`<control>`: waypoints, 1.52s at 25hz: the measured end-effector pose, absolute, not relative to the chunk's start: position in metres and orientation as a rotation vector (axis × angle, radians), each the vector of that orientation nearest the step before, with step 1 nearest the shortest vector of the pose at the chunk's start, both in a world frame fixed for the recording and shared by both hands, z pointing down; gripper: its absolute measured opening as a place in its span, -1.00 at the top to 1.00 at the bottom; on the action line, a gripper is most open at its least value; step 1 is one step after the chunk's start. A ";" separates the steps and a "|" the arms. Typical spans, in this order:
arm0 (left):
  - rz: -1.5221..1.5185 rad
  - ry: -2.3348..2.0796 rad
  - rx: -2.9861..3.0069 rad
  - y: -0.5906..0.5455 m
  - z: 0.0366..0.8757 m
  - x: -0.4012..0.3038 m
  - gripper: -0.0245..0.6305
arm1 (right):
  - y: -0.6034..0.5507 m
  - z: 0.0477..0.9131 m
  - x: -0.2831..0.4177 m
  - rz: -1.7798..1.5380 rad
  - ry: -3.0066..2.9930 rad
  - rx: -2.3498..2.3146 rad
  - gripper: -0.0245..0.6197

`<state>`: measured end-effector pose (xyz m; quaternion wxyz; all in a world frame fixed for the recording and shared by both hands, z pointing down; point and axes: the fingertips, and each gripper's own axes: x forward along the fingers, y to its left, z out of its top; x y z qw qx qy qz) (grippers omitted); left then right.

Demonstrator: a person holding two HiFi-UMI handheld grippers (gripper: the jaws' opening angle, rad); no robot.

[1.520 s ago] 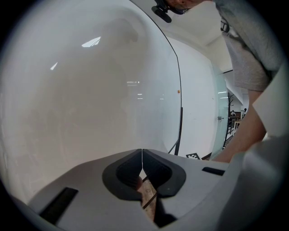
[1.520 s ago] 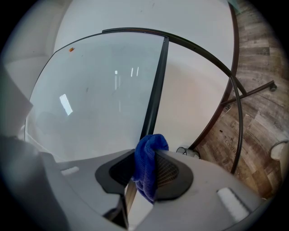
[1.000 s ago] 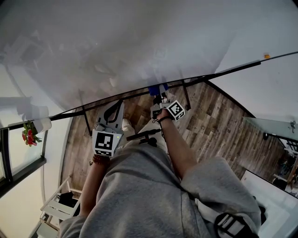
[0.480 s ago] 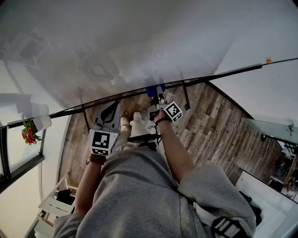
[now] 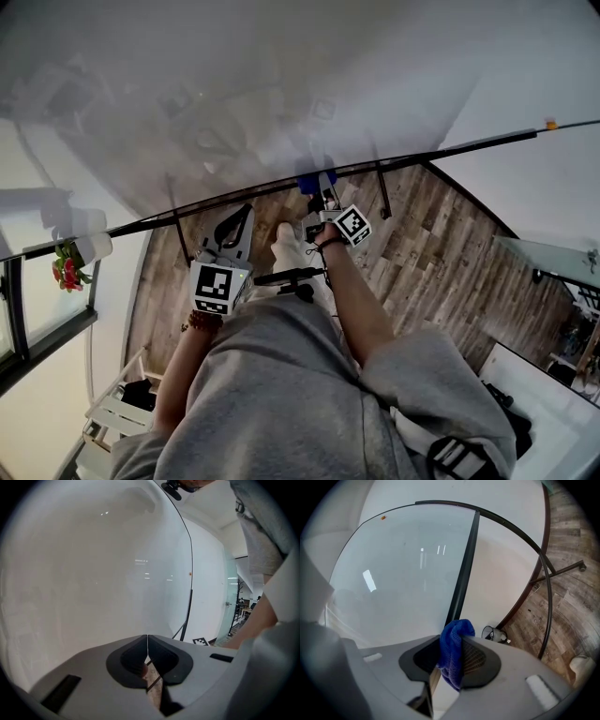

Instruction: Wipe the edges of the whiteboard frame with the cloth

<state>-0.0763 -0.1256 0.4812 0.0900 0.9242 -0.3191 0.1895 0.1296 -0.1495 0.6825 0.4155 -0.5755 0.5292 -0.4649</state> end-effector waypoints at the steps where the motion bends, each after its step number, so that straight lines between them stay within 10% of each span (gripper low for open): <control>1: 0.562 -0.940 2.761 -0.126 0.477 -0.079 0.89 | -0.150 0.682 0.127 -1.162 1.324 -1.450 0.56; 38: 0.538 -0.921 2.793 -0.148 0.469 -0.197 0.89 | -0.159 0.680 0.010 -1.124 1.238 -1.443 0.56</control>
